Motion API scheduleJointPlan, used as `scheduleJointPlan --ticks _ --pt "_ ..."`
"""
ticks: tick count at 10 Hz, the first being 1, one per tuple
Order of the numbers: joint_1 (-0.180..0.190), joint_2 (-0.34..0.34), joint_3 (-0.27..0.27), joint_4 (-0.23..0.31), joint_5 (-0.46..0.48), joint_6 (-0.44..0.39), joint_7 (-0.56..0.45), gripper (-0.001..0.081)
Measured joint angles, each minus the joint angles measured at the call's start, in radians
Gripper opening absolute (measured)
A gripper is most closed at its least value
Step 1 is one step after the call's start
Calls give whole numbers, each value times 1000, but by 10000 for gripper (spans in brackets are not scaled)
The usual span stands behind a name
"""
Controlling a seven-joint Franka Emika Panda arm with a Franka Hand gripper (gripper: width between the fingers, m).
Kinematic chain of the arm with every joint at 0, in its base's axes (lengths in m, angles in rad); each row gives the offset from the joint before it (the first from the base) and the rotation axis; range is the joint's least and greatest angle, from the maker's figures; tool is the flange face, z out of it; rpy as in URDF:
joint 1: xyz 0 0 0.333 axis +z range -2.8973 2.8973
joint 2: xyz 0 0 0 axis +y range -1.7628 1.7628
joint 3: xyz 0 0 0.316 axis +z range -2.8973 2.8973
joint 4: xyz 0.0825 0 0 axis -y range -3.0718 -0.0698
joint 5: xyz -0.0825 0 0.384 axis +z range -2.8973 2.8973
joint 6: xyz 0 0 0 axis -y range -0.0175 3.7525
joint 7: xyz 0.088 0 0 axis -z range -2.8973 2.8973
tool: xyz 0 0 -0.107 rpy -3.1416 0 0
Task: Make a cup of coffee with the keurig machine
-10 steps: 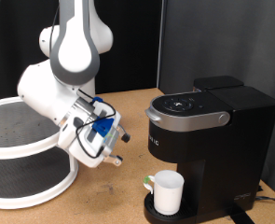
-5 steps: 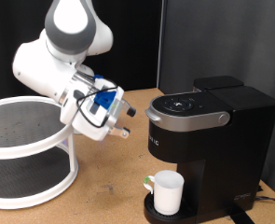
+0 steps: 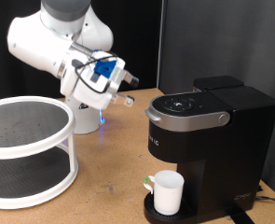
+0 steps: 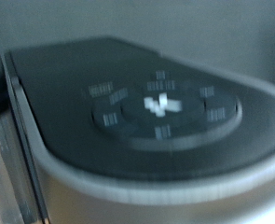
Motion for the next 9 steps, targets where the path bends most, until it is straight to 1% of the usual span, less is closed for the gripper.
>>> scheduleJointPlan --ticks 2,4,5,6,7,8,9 --pt "-8 -54 -2 15 -14 -34 61 803" --pt "-13 -106 -1 22 -50 -36 153 803" --pt "-13 -104 -1 21 -50 -36 149 803" --pt "-12 -100 -4 22 -44 -57 124 803" --pt "-9 -95 -10 28 -40 -96 79 803" --pt "-3 -93 -11 40 -26 -114 32 803" --pt "7 -92 -7 59 -29 -139 11 803"
